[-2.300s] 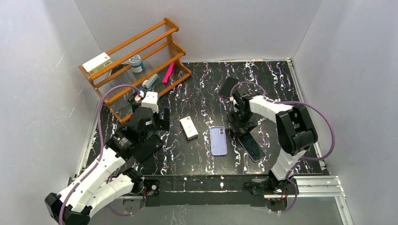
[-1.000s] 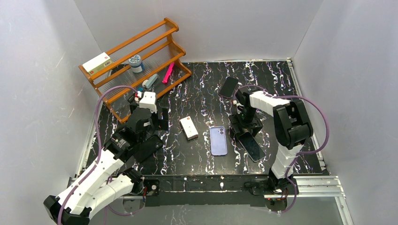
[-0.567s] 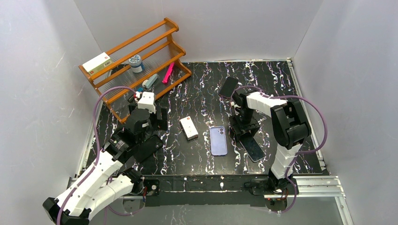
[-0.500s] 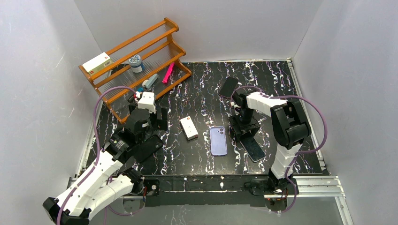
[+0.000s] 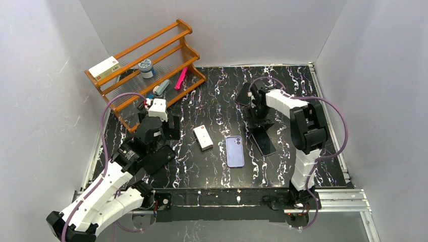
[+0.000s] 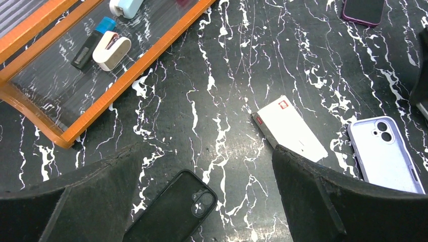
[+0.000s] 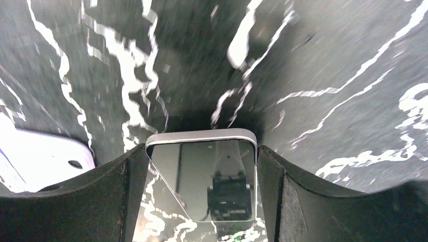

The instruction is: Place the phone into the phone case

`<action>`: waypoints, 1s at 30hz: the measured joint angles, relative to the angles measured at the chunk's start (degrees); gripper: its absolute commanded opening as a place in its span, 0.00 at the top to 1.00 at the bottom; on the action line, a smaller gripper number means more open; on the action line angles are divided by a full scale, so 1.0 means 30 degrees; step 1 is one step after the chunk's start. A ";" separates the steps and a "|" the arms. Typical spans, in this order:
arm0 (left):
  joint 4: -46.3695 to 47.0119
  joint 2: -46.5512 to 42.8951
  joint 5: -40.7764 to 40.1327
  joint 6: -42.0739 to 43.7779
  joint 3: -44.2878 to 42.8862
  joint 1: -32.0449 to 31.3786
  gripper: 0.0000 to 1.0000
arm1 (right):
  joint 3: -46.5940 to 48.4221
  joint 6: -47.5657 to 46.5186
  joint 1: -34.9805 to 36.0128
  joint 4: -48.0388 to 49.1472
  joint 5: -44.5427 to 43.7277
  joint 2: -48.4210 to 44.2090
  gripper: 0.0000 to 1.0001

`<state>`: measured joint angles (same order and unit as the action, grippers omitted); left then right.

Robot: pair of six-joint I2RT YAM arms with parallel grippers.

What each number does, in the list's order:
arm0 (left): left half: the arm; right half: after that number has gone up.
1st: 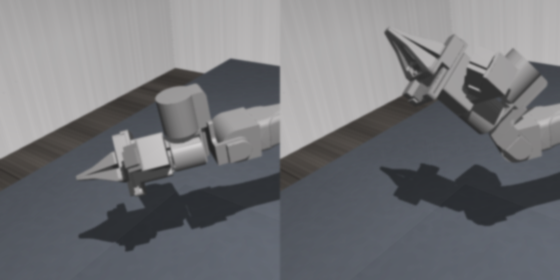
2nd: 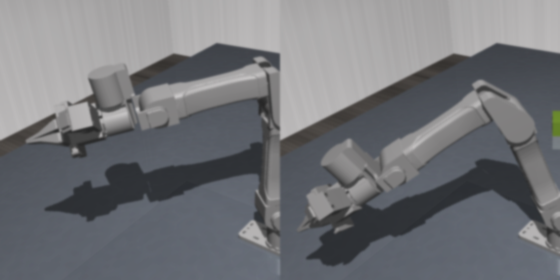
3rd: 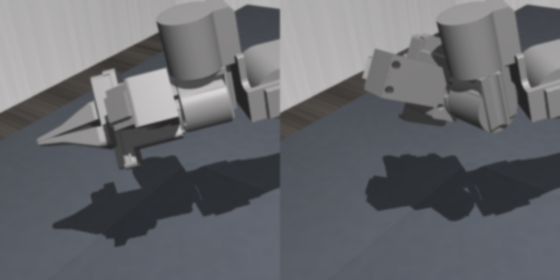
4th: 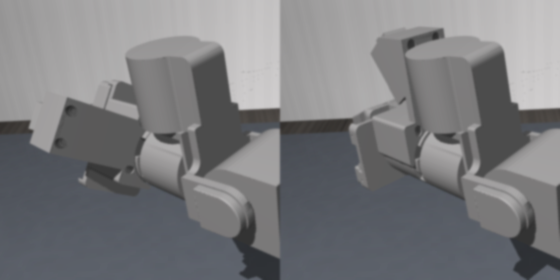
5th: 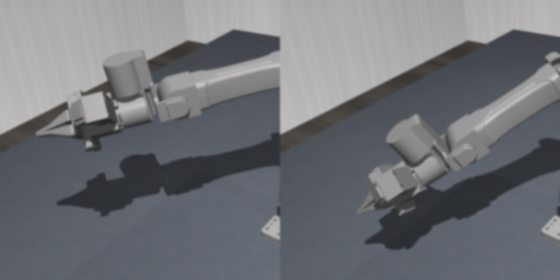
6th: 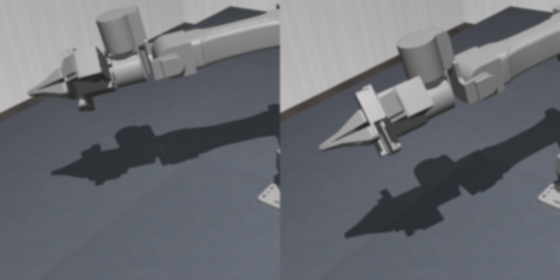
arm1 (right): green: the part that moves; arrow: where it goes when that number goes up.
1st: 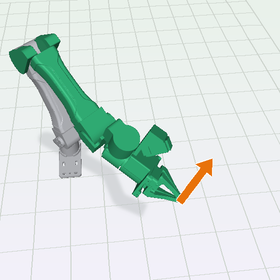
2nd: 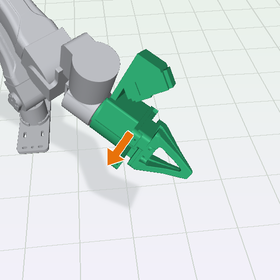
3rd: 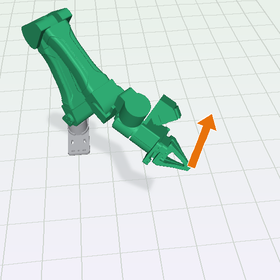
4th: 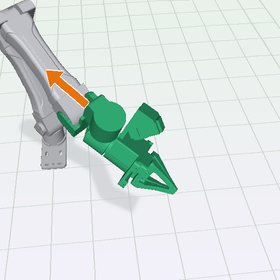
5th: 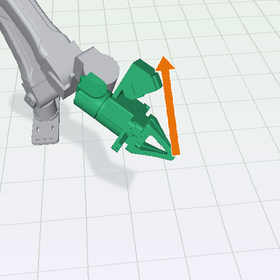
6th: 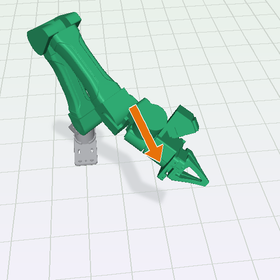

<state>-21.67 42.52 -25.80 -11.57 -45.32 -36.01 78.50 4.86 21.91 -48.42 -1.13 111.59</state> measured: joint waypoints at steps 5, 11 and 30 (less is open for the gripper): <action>-0.0007 0.0204 -0.0262 -0.0007 0.0000 0.0000 0.02 | 0.1304 0.0976 -0.1027 0.1304 -0.0117 0.0947 0.06; -0.0015 0.0714 -0.0277 -0.0007 0.0000 0.0000 0.02 | 0.0204 0.1479 -0.1129 0.2652 -0.0889 0.0168 0.01; -0.0080 0.1880 0.0321 -0.0510 -0.0007 0.0000 0.08 | -0.3373 0.0889 -0.1005 0.2856 -0.0991 -0.2259 0.21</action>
<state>-21.91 48.16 -24.84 -13.10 -45.34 -36.01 68.38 7.53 18.90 -39.86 -4.10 104.81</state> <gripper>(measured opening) 0.943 0.838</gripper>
